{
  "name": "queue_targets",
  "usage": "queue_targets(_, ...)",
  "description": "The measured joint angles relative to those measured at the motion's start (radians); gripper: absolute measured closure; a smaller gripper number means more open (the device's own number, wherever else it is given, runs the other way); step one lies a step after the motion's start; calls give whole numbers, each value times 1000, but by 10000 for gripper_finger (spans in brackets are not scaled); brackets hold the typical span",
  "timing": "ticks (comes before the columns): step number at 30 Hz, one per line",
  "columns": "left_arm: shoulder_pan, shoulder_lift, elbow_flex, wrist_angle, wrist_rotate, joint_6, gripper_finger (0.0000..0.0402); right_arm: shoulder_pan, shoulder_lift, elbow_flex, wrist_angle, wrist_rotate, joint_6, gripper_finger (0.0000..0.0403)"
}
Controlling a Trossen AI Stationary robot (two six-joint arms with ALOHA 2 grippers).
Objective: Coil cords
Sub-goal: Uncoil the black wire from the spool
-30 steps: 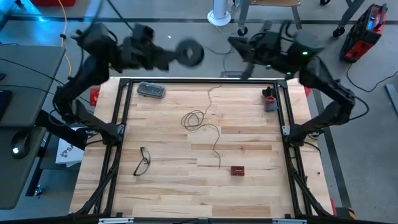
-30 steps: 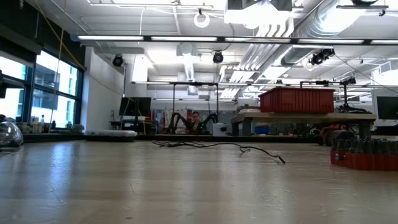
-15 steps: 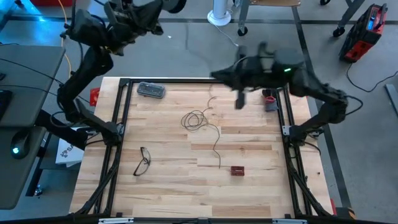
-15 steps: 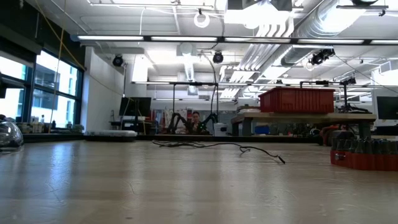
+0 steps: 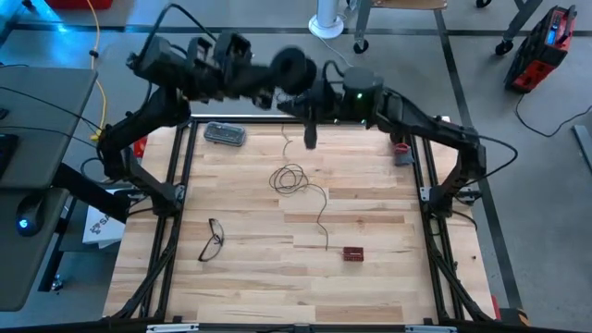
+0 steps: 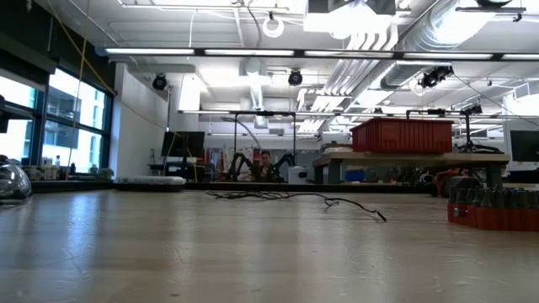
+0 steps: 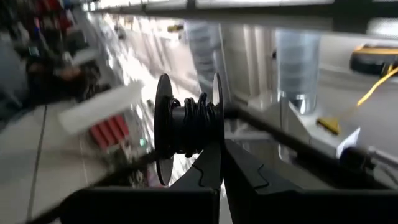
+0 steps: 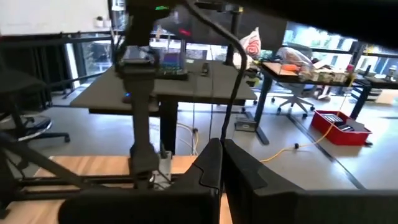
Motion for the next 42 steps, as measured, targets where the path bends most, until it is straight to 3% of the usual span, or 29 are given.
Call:
queue_targets(5, -76, -23, 0, -90, 25, 57, 401, -69, -57, 0, -34, -10, -20, 403)
queue_targets(9, -96, -63, 0, -311, 26, 161, 401, -130, -127, 0, -100, 1, -40, 403)
queue_targets(12, -82, -108, 0, -519, -32, 276, 401, -169, -187, 0, -178, 30, -46, 403)
queue_targets(15, -16, -160, 0, -623, -120, 388, 401, -199, -251, 0, -247, 36, -47, 403)
queue_targets(23, 253, -243, 0, -522, -436, 628, 401, -131, -339, 0, -304, -37, 49, 403)
queue_targets(26, 331, -240, 1, -459, -459, 649, 401, -50, -325, 0, -300, -55, 55, 403)
queue_targets(30, 364, -198, 0, -324, -390, 511, 401, 40, -261, 1, -295, -55, 50, 403)
queue_targets(34, 334, -131, 0, -162, -172, 343, 401, 90, -152, 1, -219, -51, 37, 403)
queue_targets(42, 167, -71, -1, -146, 73, 90, 401, 44, 27, 0, -142, -10, 20, 403)
